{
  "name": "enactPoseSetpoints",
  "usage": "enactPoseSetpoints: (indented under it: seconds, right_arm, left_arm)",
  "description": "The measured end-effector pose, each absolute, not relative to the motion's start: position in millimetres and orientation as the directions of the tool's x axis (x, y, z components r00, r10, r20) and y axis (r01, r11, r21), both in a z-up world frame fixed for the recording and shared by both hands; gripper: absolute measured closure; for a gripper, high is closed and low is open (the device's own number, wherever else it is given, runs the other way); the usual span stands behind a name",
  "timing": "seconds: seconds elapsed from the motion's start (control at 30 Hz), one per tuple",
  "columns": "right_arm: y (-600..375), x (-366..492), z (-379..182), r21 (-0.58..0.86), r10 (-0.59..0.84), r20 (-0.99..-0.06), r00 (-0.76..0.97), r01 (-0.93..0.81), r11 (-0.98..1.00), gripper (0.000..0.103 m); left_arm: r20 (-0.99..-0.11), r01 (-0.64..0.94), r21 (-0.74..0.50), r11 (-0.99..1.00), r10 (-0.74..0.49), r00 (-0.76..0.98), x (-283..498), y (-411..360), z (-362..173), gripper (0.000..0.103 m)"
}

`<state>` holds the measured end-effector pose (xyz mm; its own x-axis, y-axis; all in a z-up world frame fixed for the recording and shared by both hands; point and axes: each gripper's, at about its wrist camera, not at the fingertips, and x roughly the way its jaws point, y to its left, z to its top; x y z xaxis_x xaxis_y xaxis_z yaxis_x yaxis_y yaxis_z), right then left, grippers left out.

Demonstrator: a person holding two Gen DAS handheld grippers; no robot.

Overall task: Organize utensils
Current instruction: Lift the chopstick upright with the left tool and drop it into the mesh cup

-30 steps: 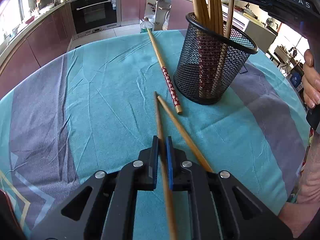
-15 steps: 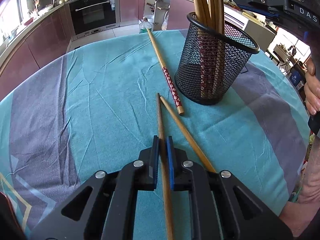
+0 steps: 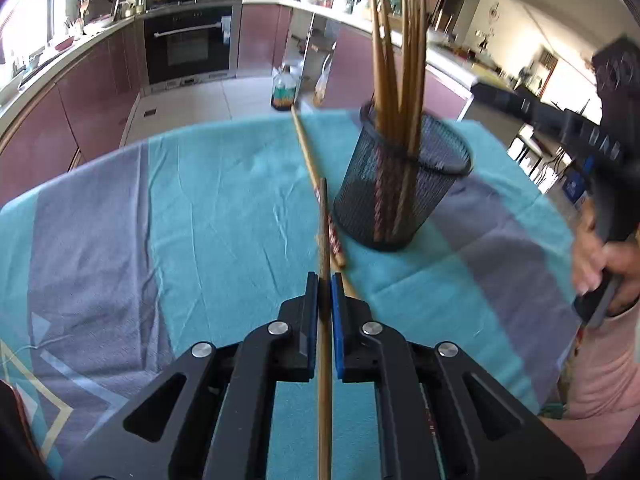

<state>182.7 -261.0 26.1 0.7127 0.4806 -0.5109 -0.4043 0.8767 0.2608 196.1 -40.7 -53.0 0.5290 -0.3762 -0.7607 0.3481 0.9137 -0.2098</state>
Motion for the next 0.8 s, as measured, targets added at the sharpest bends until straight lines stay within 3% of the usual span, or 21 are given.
enactPoseSetpoints:
  seconds: [0.33,0.57,0.8]
  right_arm:
    - [-265,165,19,0.303,0.528,-0.501,0.686,-0.433,0.849,0.088]
    - [-249,154,-13,0.319,0.564,-0.570,0.598,-0.471,0.822,0.088]
    - [-237,148,-43,0.372,0.591,-0.615,0.523,-0.468,0.802,0.088]
  left_arm:
    - [-0.560,0.414,-0.294,0.861,-0.507,0.655,183,-25,43,0.096]
    - [-0.411,0.458,-0.317,0.831,-0.555,0.723,180,-21,103,0.096]
    - [-0.371,0.480,-0.284,0.830,-0.557,0.743,196,-42,139,0.096]
